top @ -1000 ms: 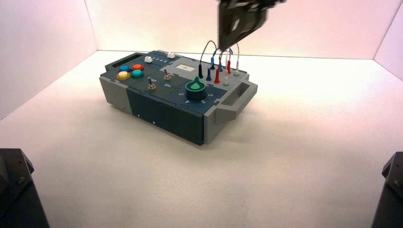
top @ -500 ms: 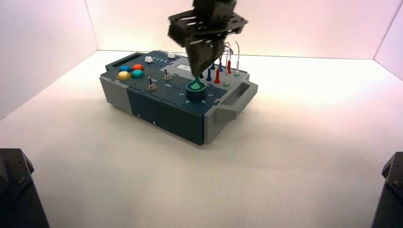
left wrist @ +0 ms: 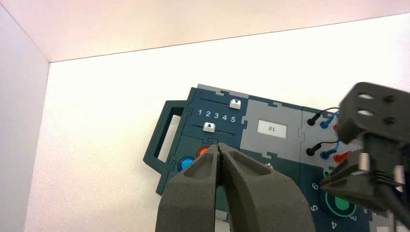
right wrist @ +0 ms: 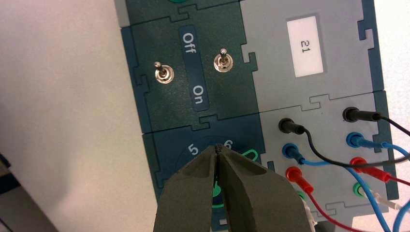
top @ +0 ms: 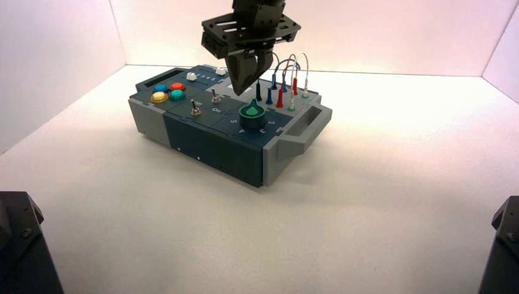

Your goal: Turn the knob to position 2.

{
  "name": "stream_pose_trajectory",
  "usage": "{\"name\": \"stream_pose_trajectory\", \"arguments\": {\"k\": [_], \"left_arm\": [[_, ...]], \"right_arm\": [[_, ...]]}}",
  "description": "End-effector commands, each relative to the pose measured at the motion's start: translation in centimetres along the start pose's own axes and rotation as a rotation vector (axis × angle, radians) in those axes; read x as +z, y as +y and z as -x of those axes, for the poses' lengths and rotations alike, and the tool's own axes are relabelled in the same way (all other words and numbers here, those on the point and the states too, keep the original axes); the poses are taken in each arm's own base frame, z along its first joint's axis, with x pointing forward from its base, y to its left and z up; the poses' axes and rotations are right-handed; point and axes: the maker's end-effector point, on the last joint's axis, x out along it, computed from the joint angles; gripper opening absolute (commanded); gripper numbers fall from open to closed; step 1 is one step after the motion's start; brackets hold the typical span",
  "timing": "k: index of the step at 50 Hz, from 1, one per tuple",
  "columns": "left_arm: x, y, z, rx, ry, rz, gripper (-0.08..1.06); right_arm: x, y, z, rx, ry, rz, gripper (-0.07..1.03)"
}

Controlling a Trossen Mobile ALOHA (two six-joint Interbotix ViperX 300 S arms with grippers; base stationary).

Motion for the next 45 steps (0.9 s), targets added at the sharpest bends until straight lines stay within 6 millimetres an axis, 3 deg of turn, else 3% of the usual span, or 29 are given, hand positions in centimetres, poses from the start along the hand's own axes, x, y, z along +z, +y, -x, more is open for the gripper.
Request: {"name": "stream_pose_trajectory", "arguments": {"k": [1,19,45], "left_arm": [[1.0,0.1,0.6,0.004,-0.038,-0.006,-0.03],[0.9,0.1,0.8,0.004,-0.041,-0.006,-0.03],[1.0,0.1,0.8,0.006,-0.047,-0.007,-0.03]], "right_arm": [[1.3,-0.1,0.4,-0.007,-0.029,0.006,-0.02],[0.8,-2.5,-0.7,-0.028,-0.002,-0.045,-0.02],[0.6,-2.7,-0.8,-0.029,0.017,-0.048,-0.02]]}}
